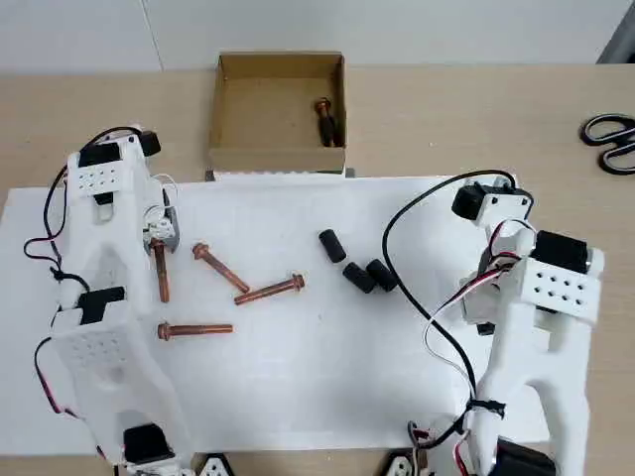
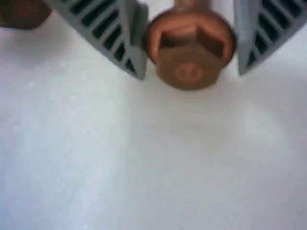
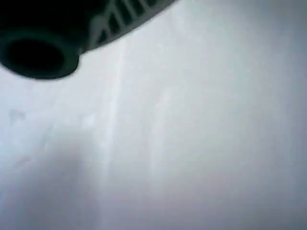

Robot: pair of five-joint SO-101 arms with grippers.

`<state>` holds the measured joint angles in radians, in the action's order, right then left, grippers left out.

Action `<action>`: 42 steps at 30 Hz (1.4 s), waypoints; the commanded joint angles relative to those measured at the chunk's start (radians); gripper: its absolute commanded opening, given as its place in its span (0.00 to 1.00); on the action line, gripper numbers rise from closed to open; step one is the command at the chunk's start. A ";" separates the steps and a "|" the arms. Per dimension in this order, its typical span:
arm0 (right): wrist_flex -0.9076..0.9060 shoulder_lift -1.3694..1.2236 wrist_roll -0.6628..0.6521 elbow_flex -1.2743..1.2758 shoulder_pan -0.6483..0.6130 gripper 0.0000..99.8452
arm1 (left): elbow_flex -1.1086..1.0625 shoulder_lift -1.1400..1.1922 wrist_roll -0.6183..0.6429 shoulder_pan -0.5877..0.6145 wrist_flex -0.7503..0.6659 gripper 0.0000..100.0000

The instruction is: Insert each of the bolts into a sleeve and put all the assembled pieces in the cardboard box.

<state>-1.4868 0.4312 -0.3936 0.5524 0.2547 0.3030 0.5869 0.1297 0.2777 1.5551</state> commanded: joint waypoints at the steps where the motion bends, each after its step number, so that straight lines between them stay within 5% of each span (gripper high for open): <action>1: 0.013 0.033 -0.002 -0.006 0.008 0.00 | 0.056 -0.020 -0.011 0.011 -0.018 0.08; 11: 0.047 0.033 -0.002 0.014 0.010 0.00 | 0.133 -0.193 -0.008 -0.038 0.140 0.08; 22: 0.081 0.042 -0.006 0.092 0.010 0.00 | -0.062 -0.158 -0.011 -0.054 0.014 0.08; 42: 0.084 0.042 -0.005 0.091 0.010 0.00 | -0.067 -0.064 -0.026 -0.052 -0.069 0.11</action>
<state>-1.4101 0.4312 -0.3920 0.6506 0.2547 0.2325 0.5286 0.1128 0.2286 1.5305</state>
